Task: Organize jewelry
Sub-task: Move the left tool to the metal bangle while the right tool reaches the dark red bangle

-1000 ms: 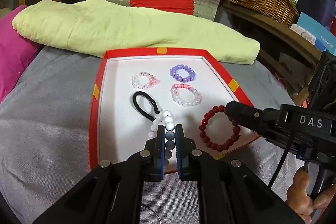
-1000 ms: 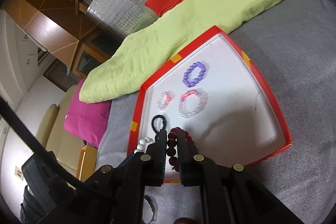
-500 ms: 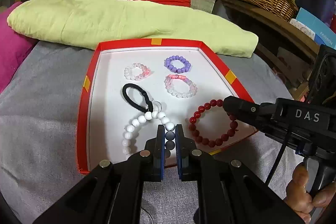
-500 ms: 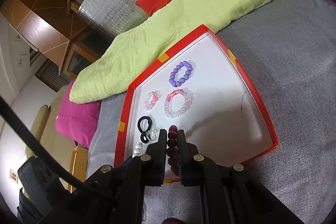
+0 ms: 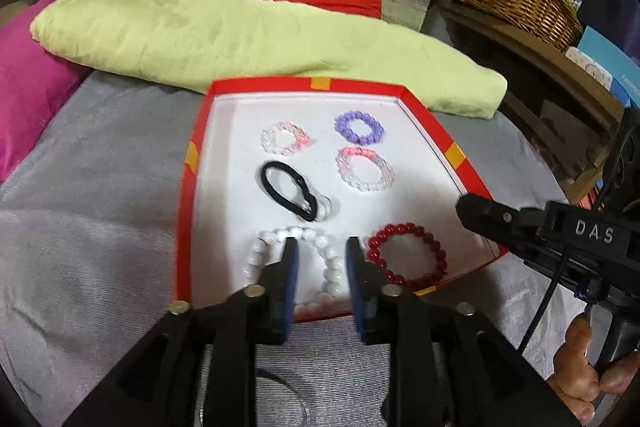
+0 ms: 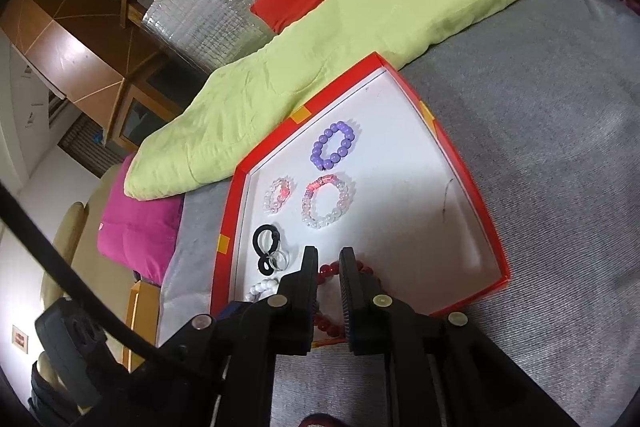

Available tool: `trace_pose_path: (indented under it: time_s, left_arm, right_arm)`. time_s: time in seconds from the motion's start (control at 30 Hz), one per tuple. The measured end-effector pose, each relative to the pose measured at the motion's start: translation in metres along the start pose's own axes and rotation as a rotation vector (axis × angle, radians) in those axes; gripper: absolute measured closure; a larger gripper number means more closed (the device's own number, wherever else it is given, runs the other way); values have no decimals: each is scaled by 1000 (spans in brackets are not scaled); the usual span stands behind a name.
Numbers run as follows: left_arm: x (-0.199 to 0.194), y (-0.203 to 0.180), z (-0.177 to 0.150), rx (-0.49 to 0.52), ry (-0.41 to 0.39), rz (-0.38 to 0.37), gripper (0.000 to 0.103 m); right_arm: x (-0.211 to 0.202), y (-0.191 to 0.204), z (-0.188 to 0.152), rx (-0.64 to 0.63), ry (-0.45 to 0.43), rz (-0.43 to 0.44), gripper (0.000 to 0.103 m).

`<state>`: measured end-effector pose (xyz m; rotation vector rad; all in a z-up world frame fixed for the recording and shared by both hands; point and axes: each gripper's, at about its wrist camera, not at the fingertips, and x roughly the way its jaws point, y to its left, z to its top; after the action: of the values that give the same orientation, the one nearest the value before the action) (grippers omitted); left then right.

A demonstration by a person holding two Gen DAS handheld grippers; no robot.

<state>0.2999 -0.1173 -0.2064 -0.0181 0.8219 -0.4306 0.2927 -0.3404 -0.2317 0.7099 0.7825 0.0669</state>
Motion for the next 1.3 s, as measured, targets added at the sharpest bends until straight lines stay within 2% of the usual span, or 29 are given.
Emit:
trace_pose_path:
  time_s: [0.13,0.27,0.37,0.43,0.5,0.77,1.07,1.3]
  left_arm:
    - [-12,9,1,4,-27,44,60]
    - [-27,22,0,15,-44,80,58]
    - [-42,33,-7,33,-50,105,57]
    - [-49,38,-12,46,-45,112,54]
    - [-57,43,-20,65,-32,109,52]
    - [-64,45,-51,161,52,94,52]
    - [-56,57,-65,142,143,55,52]
    - [-47,57,-64,119,165,30,60]
  right_arm:
    - [-7,6,-2,-62,6,-29,89]
    - [-17,14,-9,-144,26,-72,86]
    - [-27,15,-18,-186,51,-69,85]
    - [-34,14,-24,-209,67,-74,79]
    - [-37,13,-30,-236,85,-76,78]
    - [-38,2,-58,-316,190,-124,78]
    - [-32,10,-85,-354,253,-115,78]
    - [-18,24,-97,-421,270,-162,78]
